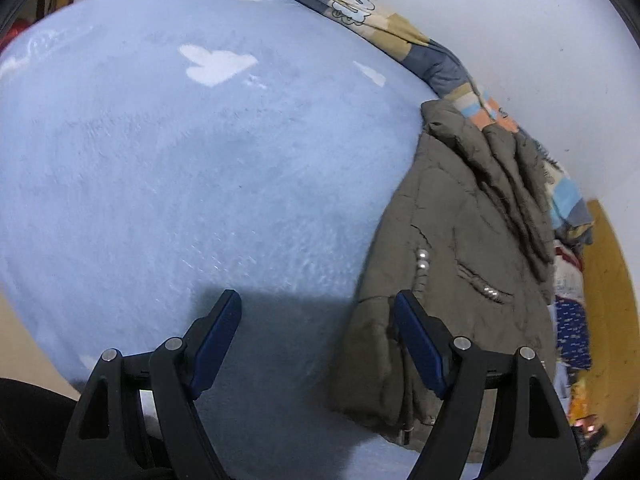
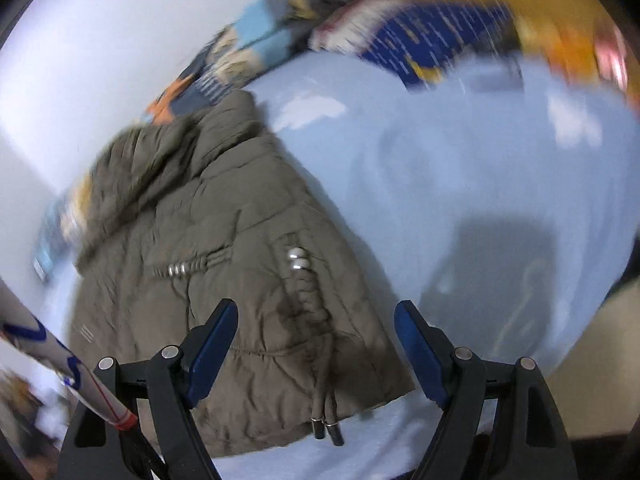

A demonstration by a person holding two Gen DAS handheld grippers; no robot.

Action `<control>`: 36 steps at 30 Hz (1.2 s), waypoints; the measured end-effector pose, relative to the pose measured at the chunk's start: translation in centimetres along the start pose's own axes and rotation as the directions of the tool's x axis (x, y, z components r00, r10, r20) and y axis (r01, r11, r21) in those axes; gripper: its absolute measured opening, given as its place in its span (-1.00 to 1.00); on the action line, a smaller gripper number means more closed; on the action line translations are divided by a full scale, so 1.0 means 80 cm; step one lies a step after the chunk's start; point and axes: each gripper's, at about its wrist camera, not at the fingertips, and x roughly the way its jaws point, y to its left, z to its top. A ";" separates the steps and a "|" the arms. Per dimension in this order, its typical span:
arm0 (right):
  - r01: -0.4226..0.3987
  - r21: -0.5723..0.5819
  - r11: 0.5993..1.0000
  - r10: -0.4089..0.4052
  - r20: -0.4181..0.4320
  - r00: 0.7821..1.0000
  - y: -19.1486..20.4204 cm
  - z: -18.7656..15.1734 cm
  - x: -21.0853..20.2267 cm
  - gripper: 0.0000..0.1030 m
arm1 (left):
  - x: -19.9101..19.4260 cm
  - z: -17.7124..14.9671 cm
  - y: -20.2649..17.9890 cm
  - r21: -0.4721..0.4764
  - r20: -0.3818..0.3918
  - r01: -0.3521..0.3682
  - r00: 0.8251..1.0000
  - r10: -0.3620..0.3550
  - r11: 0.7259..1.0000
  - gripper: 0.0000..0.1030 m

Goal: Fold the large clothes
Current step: 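Grasp the jacket side edge with the right tool while the left tool slides under it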

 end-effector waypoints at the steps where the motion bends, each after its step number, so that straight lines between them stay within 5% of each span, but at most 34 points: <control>1: -0.032 0.049 0.998 0.033 -0.015 0.999 -0.010 0.002 0.004 0.64 | 0.000 -0.001 -0.001 -0.002 -0.002 0.021 1.000 -0.021 1.000 0.51; 7: -0.090 0.130 0.987 0.096 -0.036 0.995 -0.021 -0.002 0.014 0.50 | 0.012 -0.013 -0.023 0.050 -0.038 0.081 0.996 -0.080 0.995 0.51; 12: -0.113 0.195 0.974 0.121 -0.034 0.992 -0.039 -0.001 0.020 0.19 | 0.019 -0.019 -0.032 0.065 -0.051 0.085 0.995 -0.082 0.994 0.50; 19: -0.152 0.303 0.941 0.174 -0.047 0.984 -0.061 -0.006 0.029 0.18 | 0.021 -0.019 -0.031 0.057 -0.042 0.088 0.995 -0.086 0.994 0.50; 29: -0.310 0.432 0.847 0.412 -0.164 0.896 -0.047 -0.059 0.055 0.20 | 0.027 -0.048 -0.056 0.134 -0.090 0.135 0.988 -0.123 0.982 0.50; 32: -0.292 0.352 0.889 0.365 -0.163 0.917 -0.029 -0.063 0.048 0.20 | 0.028 -0.052 -0.060 0.140 -0.081 0.129 0.990 -0.118 0.982 0.50; 36: -0.320 0.356 0.878 0.380 -0.113 0.918 -0.026 -0.059 0.048 0.13 | 0.032 -0.058 -0.072 0.151 -0.074 0.147 0.988 -0.138 0.978 0.50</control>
